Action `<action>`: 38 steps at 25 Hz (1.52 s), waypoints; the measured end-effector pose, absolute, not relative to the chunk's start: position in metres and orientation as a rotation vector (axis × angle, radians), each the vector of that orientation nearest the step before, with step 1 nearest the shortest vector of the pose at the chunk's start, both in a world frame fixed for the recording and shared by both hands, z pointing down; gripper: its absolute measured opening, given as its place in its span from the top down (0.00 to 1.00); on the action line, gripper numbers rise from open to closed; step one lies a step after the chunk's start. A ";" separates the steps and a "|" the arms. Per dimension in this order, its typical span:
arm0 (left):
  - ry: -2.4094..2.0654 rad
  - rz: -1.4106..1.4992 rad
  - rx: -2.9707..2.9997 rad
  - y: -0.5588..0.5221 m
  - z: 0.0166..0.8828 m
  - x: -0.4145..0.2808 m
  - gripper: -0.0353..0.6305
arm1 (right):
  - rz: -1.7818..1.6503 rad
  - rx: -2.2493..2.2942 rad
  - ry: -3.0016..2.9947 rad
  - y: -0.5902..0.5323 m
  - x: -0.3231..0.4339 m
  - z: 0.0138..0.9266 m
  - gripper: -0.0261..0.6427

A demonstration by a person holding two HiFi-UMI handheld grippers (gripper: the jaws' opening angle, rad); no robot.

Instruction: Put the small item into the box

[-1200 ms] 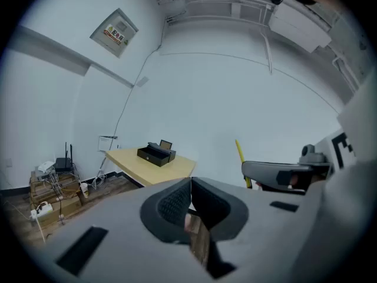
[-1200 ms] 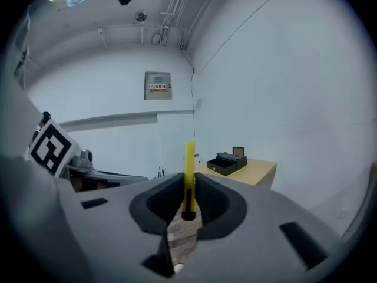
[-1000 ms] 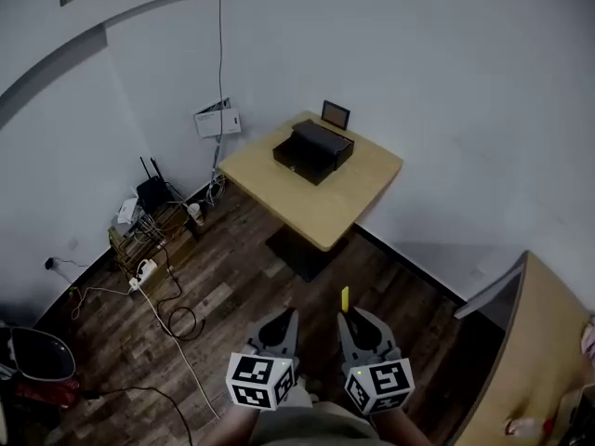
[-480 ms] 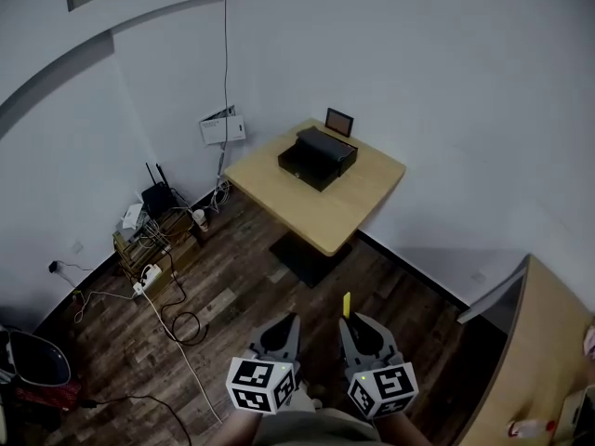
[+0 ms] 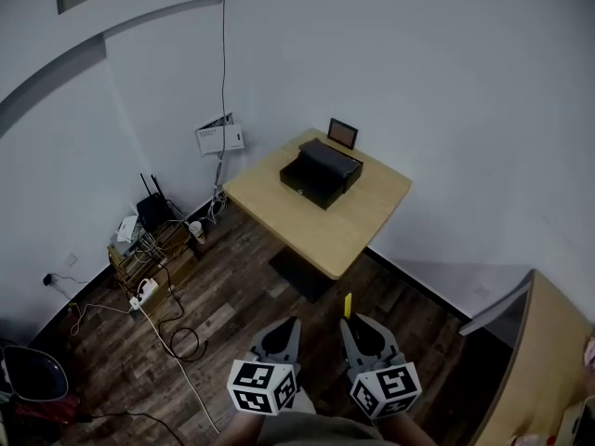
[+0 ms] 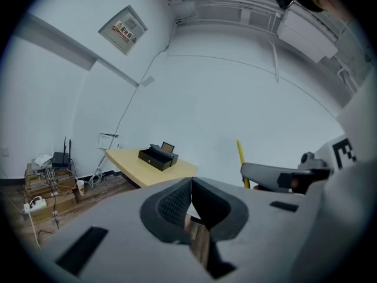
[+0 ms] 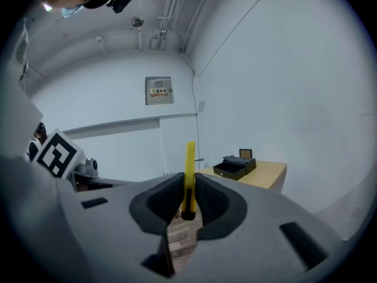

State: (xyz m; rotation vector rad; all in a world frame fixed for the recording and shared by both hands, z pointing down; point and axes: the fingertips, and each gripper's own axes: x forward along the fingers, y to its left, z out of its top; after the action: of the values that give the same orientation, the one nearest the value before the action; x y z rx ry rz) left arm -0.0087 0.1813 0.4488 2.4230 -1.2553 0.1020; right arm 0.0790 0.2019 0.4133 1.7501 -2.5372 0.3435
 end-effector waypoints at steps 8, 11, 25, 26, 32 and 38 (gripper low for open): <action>-1.220 0.129 2.439 0.098 0.447 -0.022 0.94 | 0.352 1.781 -2.549 0.114 0.064 0.399 0.89; -1.195 0.150 2.449 0.070 0.446 -0.028 0.94 | 0.366 1.804 -2.532 0.085 0.058 0.396 0.89; -1.102 0.186 2.481 -0.028 0.455 -0.047 0.94 | 0.377 1.879 -2.508 -0.016 0.035 0.398 0.89; -1.097 0.190 2.479 -0.033 0.457 -0.047 0.94 | 0.375 1.885 -2.503 -0.021 0.036 0.397 0.89; -1.073 0.192 2.463 -0.051 0.462 -0.042 0.94 | 0.412 1.915 -2.461 -0.037 0.047 0.406 0.89; -1.091 0.190 2.441 -0.078 0.470 -0.025 0.94 | 0.415 1.894 -2.451 -0.068 0.072 0.415 0.89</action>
State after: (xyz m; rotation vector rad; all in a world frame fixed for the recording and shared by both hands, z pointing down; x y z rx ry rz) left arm -0.0253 -0.0780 0.4705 2.4405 -1.0908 0.1903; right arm 0.0719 -0.0682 0.4155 1.8944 -2.4513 0.4151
